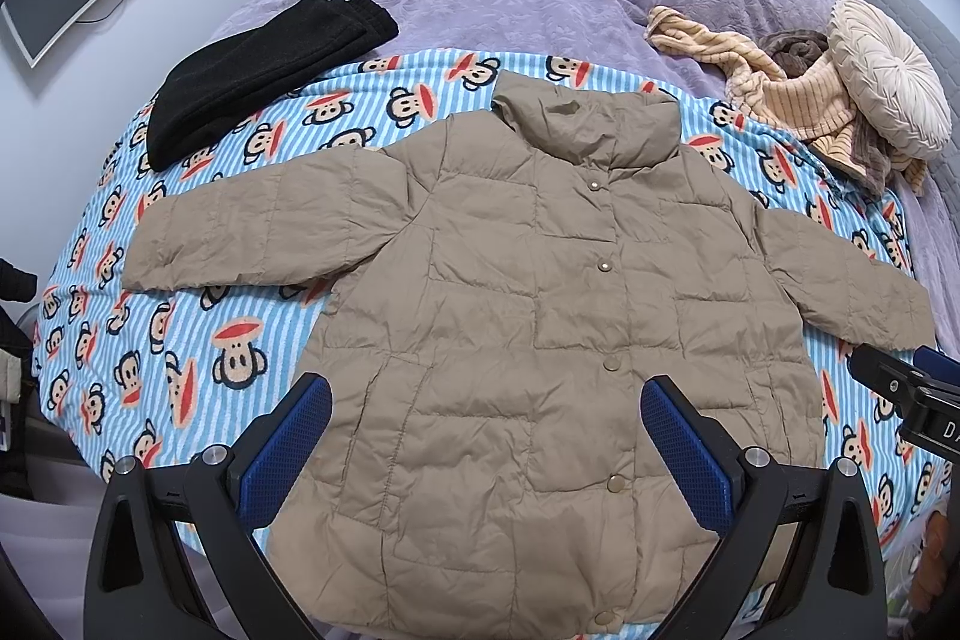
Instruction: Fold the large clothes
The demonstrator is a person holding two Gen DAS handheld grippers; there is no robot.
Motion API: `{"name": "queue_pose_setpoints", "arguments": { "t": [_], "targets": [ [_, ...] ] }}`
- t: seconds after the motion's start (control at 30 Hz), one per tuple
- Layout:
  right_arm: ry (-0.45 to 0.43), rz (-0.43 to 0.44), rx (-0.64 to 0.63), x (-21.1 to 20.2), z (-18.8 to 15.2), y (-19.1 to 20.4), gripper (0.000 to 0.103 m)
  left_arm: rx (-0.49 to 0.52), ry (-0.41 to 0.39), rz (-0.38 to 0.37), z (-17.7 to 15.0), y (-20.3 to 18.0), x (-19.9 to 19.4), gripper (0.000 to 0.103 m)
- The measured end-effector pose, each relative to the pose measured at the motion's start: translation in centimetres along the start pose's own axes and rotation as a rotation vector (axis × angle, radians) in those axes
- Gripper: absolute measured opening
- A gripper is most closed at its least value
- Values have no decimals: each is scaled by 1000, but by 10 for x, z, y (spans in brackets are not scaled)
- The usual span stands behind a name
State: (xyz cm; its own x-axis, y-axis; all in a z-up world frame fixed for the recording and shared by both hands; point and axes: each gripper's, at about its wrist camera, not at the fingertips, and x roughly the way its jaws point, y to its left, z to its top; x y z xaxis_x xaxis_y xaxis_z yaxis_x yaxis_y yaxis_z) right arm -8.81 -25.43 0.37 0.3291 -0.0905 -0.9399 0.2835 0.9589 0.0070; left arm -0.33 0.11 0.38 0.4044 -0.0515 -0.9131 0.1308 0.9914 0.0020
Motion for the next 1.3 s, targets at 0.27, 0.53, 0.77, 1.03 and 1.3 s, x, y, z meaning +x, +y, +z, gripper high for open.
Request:
{"name": "queue_pose_setpoints", "arguments": {
  "t": [0.27, 0.53, 0.77, 1.03, 1.3],
  "targets": [
    [1, -1, 1, 0, 1, -1, 103, -1, 0, 0, 0, 0, 0, 103],
    [2, -1, 0, 1, 1, 0, 103, -2, 0, 0, 0, 0, 0, 103],
    [2, -3, 0, 1, 1, 1, 103, -1, 0, 0, 0, 0, 0, 103],
    [3, -3, 0, 0, 1, 1, 103, -2, 0, 1, 0, 0, 0, 103],
    [3, -3, -1, 1, 2, 1, 103, -1, 0, 0, 0, 0, 0, 103]
  ]
}}
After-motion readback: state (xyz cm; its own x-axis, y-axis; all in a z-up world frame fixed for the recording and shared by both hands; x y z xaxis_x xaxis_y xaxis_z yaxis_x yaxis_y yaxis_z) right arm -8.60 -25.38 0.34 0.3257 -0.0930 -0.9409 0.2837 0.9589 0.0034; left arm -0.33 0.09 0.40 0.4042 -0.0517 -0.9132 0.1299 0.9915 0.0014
